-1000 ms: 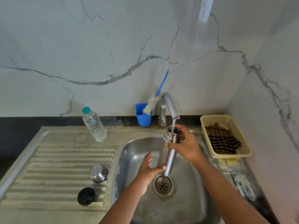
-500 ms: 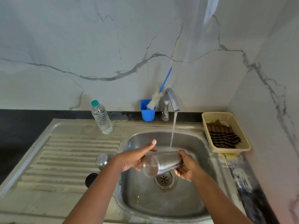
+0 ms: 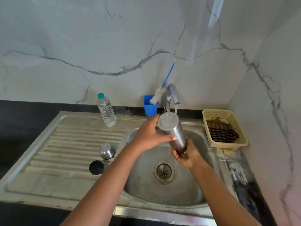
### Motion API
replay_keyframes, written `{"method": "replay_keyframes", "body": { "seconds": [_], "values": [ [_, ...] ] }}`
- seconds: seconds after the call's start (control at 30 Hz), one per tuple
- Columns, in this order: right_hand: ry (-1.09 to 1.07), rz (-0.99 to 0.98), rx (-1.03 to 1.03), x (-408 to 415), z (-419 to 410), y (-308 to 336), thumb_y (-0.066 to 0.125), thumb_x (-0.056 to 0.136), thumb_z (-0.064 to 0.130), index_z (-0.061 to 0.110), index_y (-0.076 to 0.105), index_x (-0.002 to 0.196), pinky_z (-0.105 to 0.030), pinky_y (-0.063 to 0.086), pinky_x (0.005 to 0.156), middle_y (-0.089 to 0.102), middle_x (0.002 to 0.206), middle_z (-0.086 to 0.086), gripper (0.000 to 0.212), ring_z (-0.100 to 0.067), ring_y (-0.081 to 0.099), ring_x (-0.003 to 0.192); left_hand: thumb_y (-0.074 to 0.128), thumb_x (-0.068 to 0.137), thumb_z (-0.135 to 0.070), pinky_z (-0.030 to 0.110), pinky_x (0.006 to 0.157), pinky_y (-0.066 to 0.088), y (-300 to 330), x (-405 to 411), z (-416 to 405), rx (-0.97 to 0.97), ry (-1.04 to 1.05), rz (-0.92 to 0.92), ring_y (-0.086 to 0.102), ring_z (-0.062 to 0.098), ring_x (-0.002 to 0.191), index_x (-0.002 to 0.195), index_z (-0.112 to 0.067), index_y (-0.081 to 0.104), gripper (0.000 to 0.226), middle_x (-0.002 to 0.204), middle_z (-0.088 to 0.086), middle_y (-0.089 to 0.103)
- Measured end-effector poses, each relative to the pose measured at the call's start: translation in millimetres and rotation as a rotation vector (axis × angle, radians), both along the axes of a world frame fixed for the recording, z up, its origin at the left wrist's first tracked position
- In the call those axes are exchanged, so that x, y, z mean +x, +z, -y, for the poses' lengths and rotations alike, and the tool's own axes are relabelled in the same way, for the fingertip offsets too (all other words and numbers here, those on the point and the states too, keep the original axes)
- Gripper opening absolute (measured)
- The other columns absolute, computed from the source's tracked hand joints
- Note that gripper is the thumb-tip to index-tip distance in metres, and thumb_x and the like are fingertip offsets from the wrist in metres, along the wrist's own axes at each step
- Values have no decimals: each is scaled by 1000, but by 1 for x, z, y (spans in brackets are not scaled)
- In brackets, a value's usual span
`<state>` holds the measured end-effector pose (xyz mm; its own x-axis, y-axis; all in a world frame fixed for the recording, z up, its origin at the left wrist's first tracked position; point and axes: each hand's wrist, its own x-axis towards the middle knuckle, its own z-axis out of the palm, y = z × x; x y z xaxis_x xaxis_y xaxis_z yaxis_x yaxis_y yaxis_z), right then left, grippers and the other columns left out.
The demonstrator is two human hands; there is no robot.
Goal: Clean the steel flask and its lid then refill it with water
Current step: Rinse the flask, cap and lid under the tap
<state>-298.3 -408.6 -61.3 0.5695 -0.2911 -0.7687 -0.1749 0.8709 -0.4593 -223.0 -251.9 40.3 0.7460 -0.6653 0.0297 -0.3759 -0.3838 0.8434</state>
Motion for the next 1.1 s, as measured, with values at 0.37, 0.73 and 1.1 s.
{"method": "replay_keyframes", "body": {
  "seconds": [0.37,0.73,1.1],
  "values": [
    [84,-96,-90,-20,-20,-8,50,99,40,3,57,103,-32,56,47,60,91,-21,37,-29,61,77,90,65,-34,17,84,46,-35,-21,-14,-6,53,134,57,7,106,129,-42,43,80,121,-15,57],
    [19,-35,-134,14,-59,3,63,94,36,7,50,128,-39,60,51,62,109,-21,47,-32,65,90,87,66,-42,37,94,51,-40,6,-92,41,182,207,52,12,115,130,-45,37,82,126,-12,50],
    [288,426,-1259,120,-175,105,85,73,23,22,36,128,-23,58,72,64,90,9,74,-1,68,75,87,67,-48,30,93,39,-37,83,-233,214,344,305,41,16,129,142,-26,41,91,144,-5,42]
  ]
}}
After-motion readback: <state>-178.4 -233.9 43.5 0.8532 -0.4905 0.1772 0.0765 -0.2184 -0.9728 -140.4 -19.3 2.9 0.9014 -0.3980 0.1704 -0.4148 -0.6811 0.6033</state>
